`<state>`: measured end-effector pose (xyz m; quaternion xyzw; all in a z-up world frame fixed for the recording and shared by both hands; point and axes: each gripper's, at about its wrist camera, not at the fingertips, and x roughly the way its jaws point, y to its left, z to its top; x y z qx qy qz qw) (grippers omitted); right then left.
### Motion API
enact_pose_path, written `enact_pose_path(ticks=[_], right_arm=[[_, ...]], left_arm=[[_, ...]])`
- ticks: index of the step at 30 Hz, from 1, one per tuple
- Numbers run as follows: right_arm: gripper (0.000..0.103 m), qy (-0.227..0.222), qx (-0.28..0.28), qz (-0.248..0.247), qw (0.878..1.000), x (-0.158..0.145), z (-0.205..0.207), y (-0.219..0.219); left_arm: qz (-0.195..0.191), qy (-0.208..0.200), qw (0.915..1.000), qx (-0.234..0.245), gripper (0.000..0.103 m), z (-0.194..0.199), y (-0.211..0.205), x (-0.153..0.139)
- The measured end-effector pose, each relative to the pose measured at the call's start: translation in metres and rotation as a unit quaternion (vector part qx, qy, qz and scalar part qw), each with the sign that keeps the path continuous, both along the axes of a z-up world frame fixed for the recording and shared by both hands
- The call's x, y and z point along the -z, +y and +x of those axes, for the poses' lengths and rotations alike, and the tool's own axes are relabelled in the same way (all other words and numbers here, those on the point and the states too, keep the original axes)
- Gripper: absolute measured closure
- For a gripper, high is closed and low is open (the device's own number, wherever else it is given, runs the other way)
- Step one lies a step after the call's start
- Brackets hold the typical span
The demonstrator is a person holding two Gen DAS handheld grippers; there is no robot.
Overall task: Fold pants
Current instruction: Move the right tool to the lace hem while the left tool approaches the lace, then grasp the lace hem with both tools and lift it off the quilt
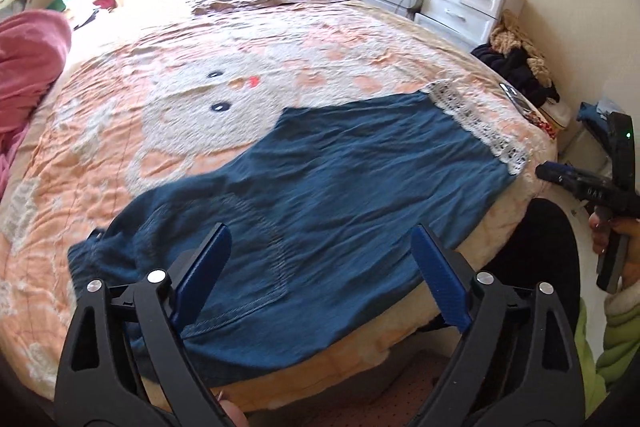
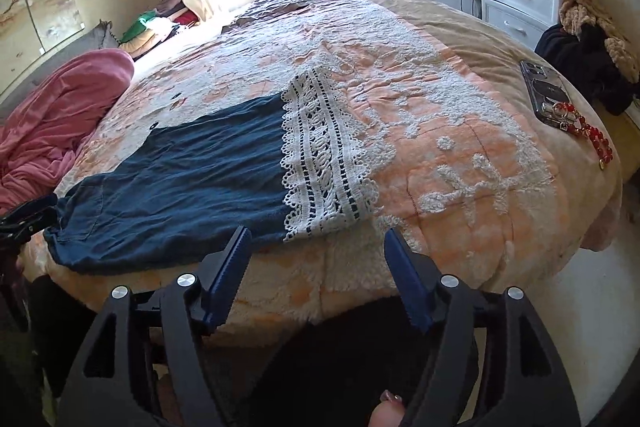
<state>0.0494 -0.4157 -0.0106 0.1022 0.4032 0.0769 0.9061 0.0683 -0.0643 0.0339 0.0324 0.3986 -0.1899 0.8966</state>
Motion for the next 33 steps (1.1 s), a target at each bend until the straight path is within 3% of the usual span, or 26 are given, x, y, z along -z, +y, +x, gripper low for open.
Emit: enact_pose_path(ticks=[13, 20, 29, 31, 33], right_arm=[[0.032, 0.008, 0.041, 0.054, 0.998, 0.010, 0.021, -0.014], [0.032, 0.008, 0.041, 0.069, 0.997, 0.012, 0.036, -0.015], [0.032, 0.024, 0.050, 0.087, 0.995, 0.025, 0.047, -0.017], [0.035, 0.030, 0.045, 0.087, 0.995, 0.030, 0.050, -0.015], [0.047, 0.037, 0.043, 0.066, 0.996, 0.035, 0.052, -0.009]], left_arm=[[0.014, -0.006, 0.9926, 0.120, 0.011, 0.089, -0.129, -0.021], [0.030, 0.018, 0.9844, 0.173, 0.011, 0.151, -0.191, 0.001], [0.032, 0.063, 0.9768, 0.202, 0.011, 0.202, -0.223, 0.033], [0.033, 0.071, 0.9759, 0.204, 0.011, 0.210, -0.229, 0.040], [0.030, 0.074, 0.9744, 0.210, 0.011, 0.214, -0.234, 0.044]])
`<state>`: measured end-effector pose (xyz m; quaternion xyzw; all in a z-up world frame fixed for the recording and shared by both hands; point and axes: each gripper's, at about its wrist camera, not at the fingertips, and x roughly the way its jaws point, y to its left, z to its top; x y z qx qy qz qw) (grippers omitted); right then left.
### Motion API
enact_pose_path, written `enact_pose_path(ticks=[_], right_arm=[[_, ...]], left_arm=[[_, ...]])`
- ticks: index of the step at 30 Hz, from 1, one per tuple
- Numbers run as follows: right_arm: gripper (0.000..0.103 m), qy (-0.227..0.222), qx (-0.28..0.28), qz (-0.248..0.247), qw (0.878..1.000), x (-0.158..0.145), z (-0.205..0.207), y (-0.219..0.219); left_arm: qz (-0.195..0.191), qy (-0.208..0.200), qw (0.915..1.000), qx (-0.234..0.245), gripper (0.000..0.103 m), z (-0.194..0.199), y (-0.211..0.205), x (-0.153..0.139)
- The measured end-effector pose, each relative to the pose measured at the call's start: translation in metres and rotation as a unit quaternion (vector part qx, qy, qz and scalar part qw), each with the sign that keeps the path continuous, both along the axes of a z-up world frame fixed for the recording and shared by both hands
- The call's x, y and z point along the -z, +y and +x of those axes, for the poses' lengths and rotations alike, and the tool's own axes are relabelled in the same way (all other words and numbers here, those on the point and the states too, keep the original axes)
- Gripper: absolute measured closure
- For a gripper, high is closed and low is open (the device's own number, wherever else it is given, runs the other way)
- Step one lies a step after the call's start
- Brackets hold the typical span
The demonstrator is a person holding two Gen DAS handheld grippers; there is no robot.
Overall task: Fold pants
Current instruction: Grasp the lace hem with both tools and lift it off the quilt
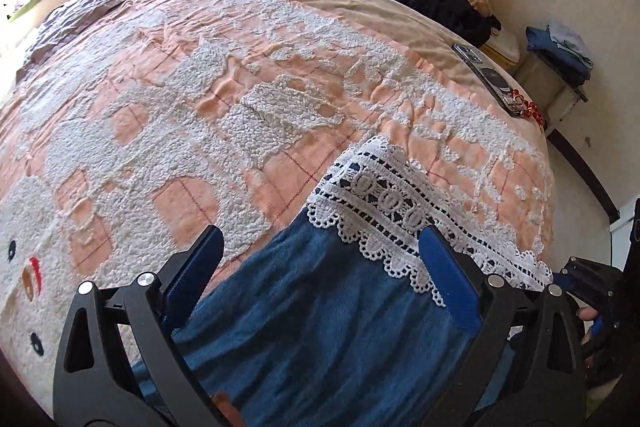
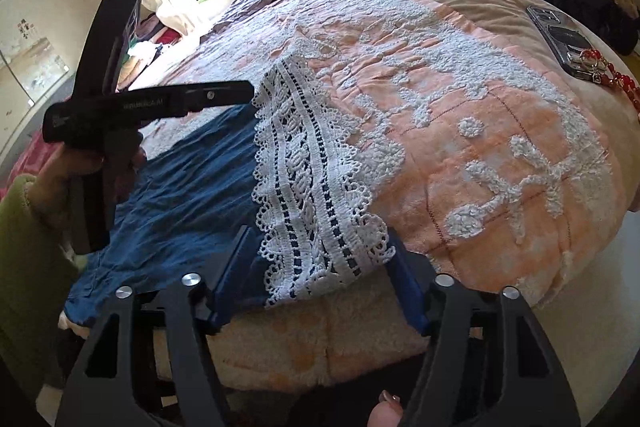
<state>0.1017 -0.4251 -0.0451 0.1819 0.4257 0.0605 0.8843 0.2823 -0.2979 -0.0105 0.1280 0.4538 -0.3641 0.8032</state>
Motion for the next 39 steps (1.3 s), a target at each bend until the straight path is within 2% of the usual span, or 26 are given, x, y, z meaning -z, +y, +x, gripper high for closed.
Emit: enact_pose_path(ticks=[4, 7, 14, 17, 21, 22, 26, 30, 34, 39], right_arm=[[0.072, -0.021, 0.003, 0.001, 1.000, -0.006, -0.006, -0.002], [0.070, -0.022, 0.001, 0.024, 0.999, -0.006, -0.006, -0.008], [0.069, -0.010, -0.006, 0.039, 0.999, 0.001, 0.002, -0.004], [0.071, -0.009, -0.008, 0.031, 0.999, 0.001, 0.005, 0.000], [0.077, -0.013, -0.008, 0.036, 0.999, 0.001, 0.006, 0.001], [0.078, -0.017, -0.008, 0.033, 0.999, -0.001, 0.005, 0.002], [0.081, -0.036, -0.008, 0.037, 0.999, -0.007, 0.000, 0.004], [0.081, -0.071, -0.030, 0.026, 0.997, -0.027, -0.007, 0.017], [0.081, -0.115, -0.067, 0.020, 0.991, -0.056, -0.017, 0.041], [0.081, -0.151, -0.134, 0.012, 0.979, -0.084, -0.021, 0.087]], left_arm=[[-0.015, 0.013, 0.9993, 0.033, 0.019, 0.005, -0.010, 0.006], [-0.018, 0.019, 0.9979, 0.059, 0.035, 0.007, -0.016, 0.010], [-0.025, 0.045, 0.9950, 0.086, 0.038, 0.015, -0.025, 0.023], [-0.037, 0.062, 0.9941, 0.081, 0.046, 0.021, -0.026, 0.029], [-0.044, 0.072, 0.9939, 0.072, 0.078, 0.024, -0.024, 0.029], [-0.047, 0.073, 0.9935, 0.074, 0.081, 0.024, -0.022, 0.028], [-0.072, 0.066, 0.9920, 0.081, 0.086, 0.021, -0.014, 0.017], [-0.130, 0.065, 0.9861, 0.080, 0.086, 0.019, 0.011, -0.008], [-0.174, 0.050, 0.9805, 0.076, 0.086, 0.008, 0.049, -0.040], [-0.197, 0.038, 0.9780, 0.056, 0.086, -0.005, 0.107, -0.065]])
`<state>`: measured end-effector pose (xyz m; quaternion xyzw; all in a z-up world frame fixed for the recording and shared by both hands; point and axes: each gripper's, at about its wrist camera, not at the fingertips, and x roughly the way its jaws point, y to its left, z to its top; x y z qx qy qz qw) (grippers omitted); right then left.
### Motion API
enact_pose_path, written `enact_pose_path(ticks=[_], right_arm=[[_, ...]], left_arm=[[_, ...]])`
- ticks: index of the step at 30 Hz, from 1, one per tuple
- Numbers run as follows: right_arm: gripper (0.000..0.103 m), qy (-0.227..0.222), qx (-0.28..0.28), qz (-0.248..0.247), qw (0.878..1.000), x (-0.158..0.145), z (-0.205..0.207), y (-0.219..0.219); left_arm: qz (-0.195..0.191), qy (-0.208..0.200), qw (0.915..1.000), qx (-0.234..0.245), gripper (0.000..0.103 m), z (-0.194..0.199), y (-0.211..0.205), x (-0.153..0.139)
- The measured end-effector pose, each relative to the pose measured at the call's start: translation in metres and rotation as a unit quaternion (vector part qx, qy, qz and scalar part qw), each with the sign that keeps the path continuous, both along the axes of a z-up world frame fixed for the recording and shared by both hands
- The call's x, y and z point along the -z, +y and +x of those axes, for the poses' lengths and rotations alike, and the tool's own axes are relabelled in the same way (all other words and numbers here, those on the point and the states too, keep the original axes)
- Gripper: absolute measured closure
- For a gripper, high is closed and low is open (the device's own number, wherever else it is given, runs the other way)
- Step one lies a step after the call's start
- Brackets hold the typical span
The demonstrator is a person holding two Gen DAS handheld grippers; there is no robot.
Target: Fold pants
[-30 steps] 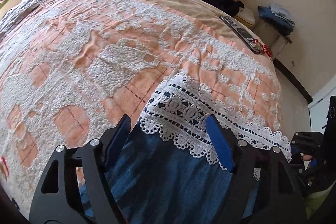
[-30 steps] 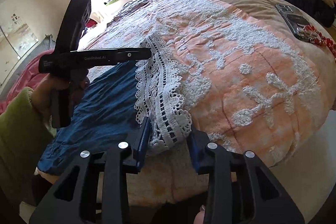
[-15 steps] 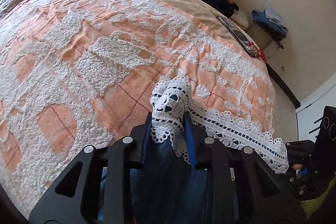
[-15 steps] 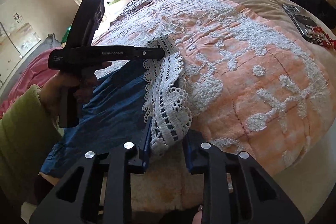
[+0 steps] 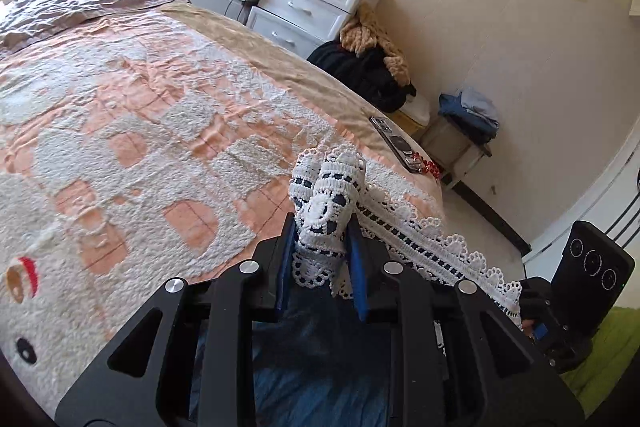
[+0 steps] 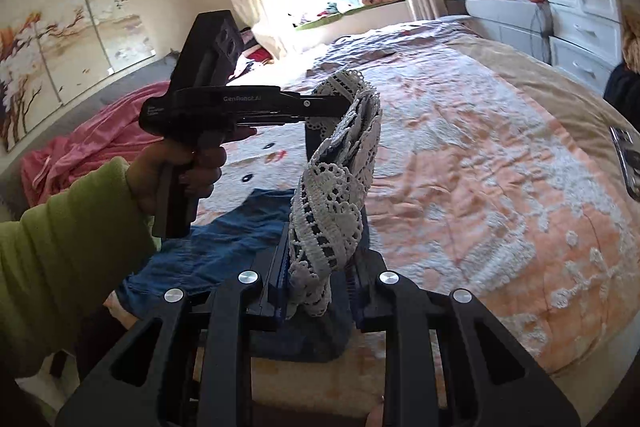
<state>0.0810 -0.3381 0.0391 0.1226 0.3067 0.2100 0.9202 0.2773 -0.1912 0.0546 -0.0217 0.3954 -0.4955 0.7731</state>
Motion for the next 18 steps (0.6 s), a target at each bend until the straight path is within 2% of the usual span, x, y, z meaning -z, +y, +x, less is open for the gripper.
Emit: enact_pose_path(ticks=[5, 11, 13, 14, 16, 18], right_arm=[[0.081, -0.006, -0.071, -0.030, 0.997, -0.003, 0.002, 0.058], [0.081, 0.033, -0.128, -0.082, 0.988, 0.036, 0.009, 0.126], [0.081, 0.041, -0.136, -0.102, 0.985, 0.045, 0.007, 0.141], [0.081, 0.040, -0.140, -0.114, 0.983, 0.048, 0.005, 0.147], [0.081, 0.035, -0.143, -0.138, 0.979, 0.053, 0.001, 0.158], [0.081, 0.030, -0.147, -0.152, 0.977, 0.054, -0.001, 0.168]], left_arm=[[0.016, 0.009, 0.9995, -0.026, 0.086, -0.014, 0.055, 0.013], [0.041, 0.050, 0.9961, -0.060, 0.086, -0.016, 0.101, 0.047], [0.043, 0.070, 0.9942, -0.069, 0.081, -0.015, 0.112, 0.054], [0.043, 0.079, 0.9930, -0.076, 0.075, -0.015, 0.118, 0.057], [0.034, 0.091, 0.9913, -0.089, 0.054, -0.016, 0.129, 0.056], [0.017, 0.093, 0.9909, -0.096, 0.047, -0.021, 0.141, 0.051]])
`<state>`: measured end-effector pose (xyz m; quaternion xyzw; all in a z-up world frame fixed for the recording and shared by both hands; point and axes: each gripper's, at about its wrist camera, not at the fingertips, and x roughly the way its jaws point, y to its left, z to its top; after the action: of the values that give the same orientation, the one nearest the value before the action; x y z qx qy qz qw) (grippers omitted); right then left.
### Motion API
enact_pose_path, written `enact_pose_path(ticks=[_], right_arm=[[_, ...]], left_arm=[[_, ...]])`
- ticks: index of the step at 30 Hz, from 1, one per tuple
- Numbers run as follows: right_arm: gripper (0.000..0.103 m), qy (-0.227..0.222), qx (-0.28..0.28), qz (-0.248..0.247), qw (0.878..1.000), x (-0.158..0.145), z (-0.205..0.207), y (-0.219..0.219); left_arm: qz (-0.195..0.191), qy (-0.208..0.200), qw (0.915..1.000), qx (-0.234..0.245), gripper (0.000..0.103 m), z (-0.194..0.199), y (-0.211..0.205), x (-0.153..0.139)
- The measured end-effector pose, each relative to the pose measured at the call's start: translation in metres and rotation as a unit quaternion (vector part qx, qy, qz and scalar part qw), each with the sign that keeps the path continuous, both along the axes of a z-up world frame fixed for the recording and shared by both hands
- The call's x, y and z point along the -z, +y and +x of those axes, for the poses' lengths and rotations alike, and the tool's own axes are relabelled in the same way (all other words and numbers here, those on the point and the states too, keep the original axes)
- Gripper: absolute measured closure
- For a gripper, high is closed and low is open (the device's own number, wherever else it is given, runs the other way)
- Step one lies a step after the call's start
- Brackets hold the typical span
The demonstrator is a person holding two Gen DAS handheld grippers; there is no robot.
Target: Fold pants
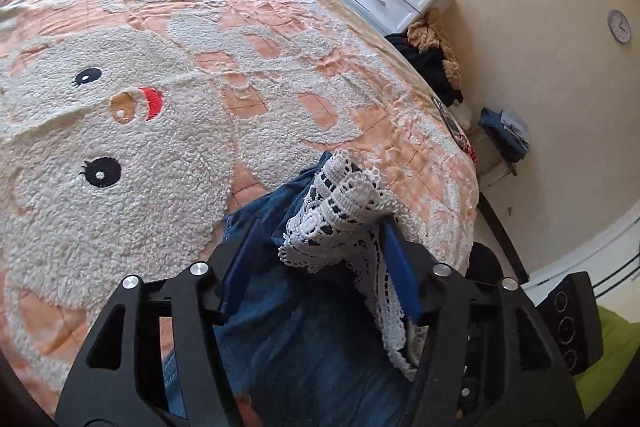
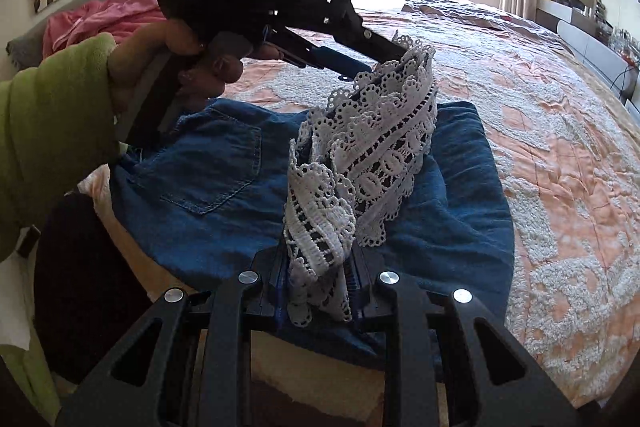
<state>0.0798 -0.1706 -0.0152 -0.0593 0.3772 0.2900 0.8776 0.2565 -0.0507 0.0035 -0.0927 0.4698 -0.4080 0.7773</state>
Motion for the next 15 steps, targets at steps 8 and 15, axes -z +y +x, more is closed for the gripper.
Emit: enact_pose_path(ticks=[8, 15], right_arm=[[0.081, -0.038, -0.049, -0.038, 0.997, 0.000, -0.019, 0.037], [0.078, -0.034, -0.059, -0.056, 0.996, 0.015, -0.021, 0.051]], left_arm=[[-0.036, 0.048, 0.9970, -0.049, 0.029, -0.010, 0.033, 0.003], [0.017, 0.088, 0.9908, -0.101, 0.048, -0.007, 0.038, 0.034]])
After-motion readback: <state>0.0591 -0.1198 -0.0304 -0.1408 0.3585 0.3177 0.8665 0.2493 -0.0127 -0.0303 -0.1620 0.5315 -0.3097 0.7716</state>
